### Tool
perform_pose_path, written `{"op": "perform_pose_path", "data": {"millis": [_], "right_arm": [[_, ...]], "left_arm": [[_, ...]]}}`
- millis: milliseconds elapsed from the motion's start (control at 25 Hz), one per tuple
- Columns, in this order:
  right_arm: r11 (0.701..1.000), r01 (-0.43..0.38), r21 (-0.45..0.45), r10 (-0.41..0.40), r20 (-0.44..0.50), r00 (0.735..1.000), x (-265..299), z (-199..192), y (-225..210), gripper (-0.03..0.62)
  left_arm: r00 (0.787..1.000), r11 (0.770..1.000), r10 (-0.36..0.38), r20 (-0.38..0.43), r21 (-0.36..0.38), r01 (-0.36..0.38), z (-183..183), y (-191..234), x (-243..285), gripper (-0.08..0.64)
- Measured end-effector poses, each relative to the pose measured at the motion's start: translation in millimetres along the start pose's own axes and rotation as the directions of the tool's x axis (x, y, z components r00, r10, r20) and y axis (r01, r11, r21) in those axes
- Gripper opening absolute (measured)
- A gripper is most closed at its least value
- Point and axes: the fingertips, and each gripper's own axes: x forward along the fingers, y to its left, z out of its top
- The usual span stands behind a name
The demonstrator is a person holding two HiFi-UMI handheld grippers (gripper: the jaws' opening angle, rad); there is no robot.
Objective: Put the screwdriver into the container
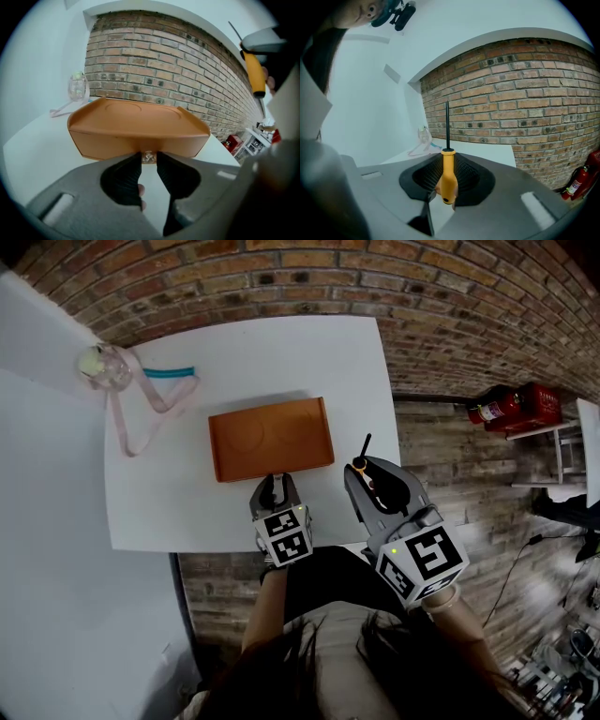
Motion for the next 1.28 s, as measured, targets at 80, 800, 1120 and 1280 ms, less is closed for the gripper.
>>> {"op": "perform_pose_path", "data": {"millis": [80,800,1120,1280], "right_arm": [[1.000,0.002,0.000,-0.002,0.001,1.000,-0.2,0.4,-0.7,0.075],[1.000,0.002,-0.002,-0.002,0.016,1.000,-7.8,4.2,3.1,0.074],[1.000,0.001,-0.003,-0.001,0.025,1.000,-11.5,5.2,6.8,0.075],[1.000,-0.005,-0.004,0.005,0.026,1.000,-12.3,4.5,10.6,0.075]], "left_arm": [[1.000,1.000,0.026,0.002,0.001,-0.026,1.4,2.0,-0.5,0.087],[0.998,0.998,0.061,0.007,0.030,-0.061,-5.2,0.6,3.9,0.063],[0.998,0.997,0.058,0.020,0.041,-0.059,-6.0,-0.7,4.1,0.063],[0.998,0.997,0.060,0.024,0.045,-0.061,-7.5,-2.5,0.5,0.063]]}}
